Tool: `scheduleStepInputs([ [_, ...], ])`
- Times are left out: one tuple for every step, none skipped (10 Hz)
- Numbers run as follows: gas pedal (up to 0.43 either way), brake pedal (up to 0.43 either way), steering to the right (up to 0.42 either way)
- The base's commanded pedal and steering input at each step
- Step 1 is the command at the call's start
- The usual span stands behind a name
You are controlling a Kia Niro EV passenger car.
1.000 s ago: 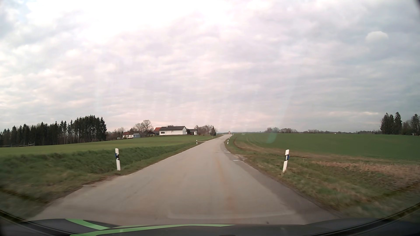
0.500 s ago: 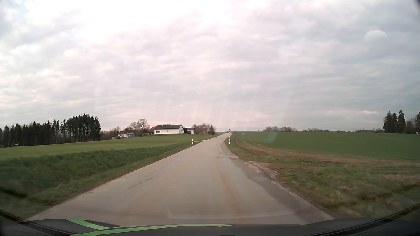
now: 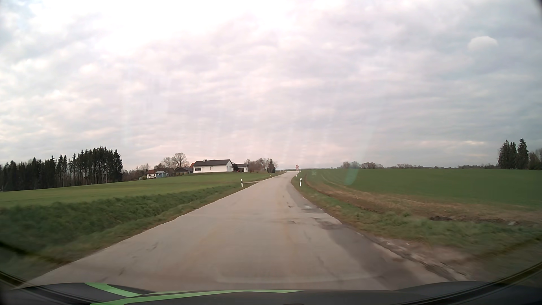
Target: Follow the waypoints while adhering to traffic rules and regulations
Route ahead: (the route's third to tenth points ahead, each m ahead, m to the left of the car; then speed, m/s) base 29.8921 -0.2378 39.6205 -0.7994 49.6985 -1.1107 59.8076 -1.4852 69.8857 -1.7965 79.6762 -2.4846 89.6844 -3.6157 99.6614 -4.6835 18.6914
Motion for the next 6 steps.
scheduleStepInputs([
  [0.000,0.000,0.004],
  [0.000,0.000,0.004],
  [0.000,0.000,0.004],
  [0.000,0.000,0.004],
  [0.000,0.000,0.005],
  [0.000,0.000,0.005],
])
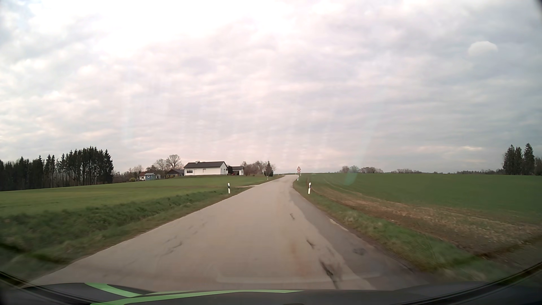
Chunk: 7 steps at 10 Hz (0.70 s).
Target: Follow the waypoints while adhering to traffic rules and regulations
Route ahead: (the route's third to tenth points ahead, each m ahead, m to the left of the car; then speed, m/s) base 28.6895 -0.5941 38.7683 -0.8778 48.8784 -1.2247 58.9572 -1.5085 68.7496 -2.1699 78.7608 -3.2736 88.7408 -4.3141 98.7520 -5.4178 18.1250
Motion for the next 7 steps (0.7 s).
scheduleStepInputs([
  [0.000,0.000,0.006],
  [0.000,0.000,0.006],
  [0.000,0.000,0.005],
  [0.000,0.000,0.005],
  [0.000,0.000,0.006],
  [0.000,0.000,0.008],
  [0.020,0.000,0.008],
])
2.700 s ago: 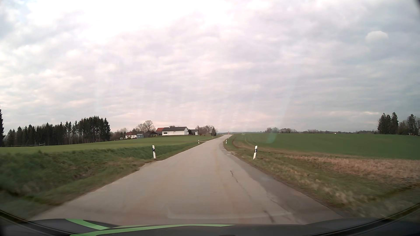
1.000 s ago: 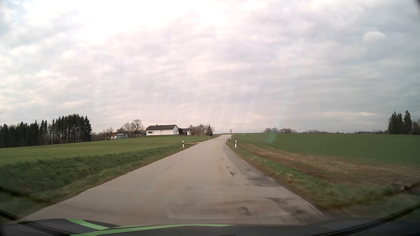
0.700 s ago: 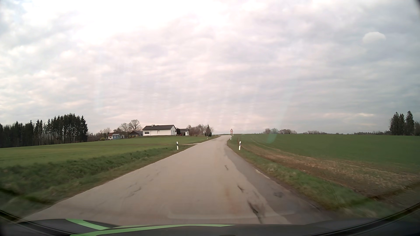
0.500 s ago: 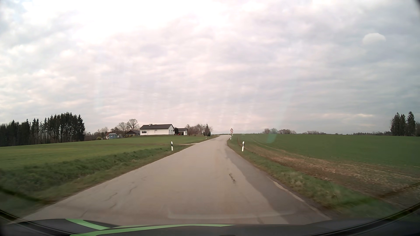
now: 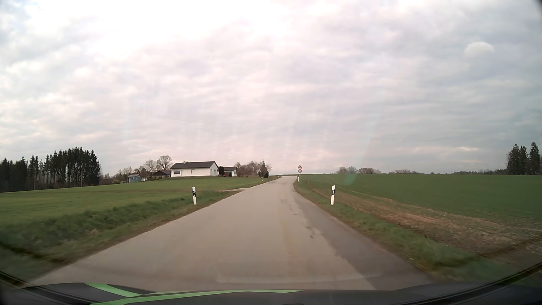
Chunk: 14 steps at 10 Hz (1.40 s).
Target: Follow the waypoints while adhering to traffic rules and regulations
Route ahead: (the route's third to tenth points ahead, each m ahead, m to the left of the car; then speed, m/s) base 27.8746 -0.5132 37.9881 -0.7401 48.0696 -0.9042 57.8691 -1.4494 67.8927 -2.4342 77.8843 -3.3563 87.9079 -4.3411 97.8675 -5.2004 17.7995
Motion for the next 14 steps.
scheduleStepInputs([
  [0.047,0.000,0.009],
  [0.059,0.000,0.010],
  [0.079,0.000,0.011],
  [0.098,0.000,0.011],
  [0.118,0.000,0.010],
  [0.130,0.000,0.010],
  [0.130,0.000,0.010],
  [0.138,0.000,0.009],
  [0.138,0.000,0.008],
  [0.150,0.000,0.007],
  [0.150,0.000,0.005],
  [0.150,0.000,0.005],
  [0.150,0.000,0.006],
  [0.150,0.000,0.005],
])
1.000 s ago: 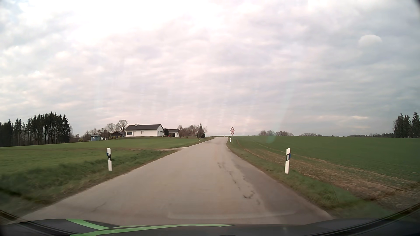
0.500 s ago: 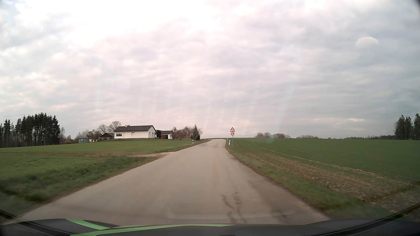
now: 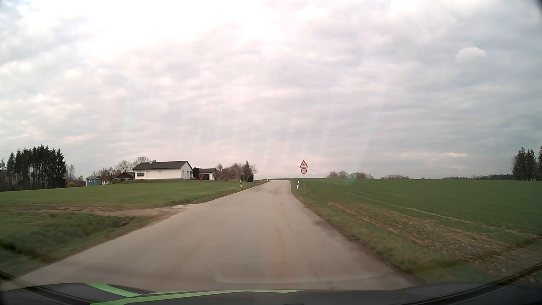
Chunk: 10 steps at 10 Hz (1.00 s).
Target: Follow the waypoints while adhering to traffic rules and regulations
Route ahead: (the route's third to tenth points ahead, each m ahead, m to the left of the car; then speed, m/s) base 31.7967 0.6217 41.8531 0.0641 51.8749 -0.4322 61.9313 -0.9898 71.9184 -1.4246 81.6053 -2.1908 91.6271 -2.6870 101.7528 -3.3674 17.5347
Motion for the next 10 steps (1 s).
scheduleStepInputs([
  [0.150,0.000,0.005],
  [0.150,0.000,0.004],
  [0.157,0.000,0.004],
  [0.157,0.000,0.004],
  [0.157,0.000,0.004],
  [0.157,0.000,0.004],
  [0.157,0.000,0.004],
  [0.157,0.000,0.004],
  [0.157,0.000,0.004],
  [0.157,0.000,0.004],
])
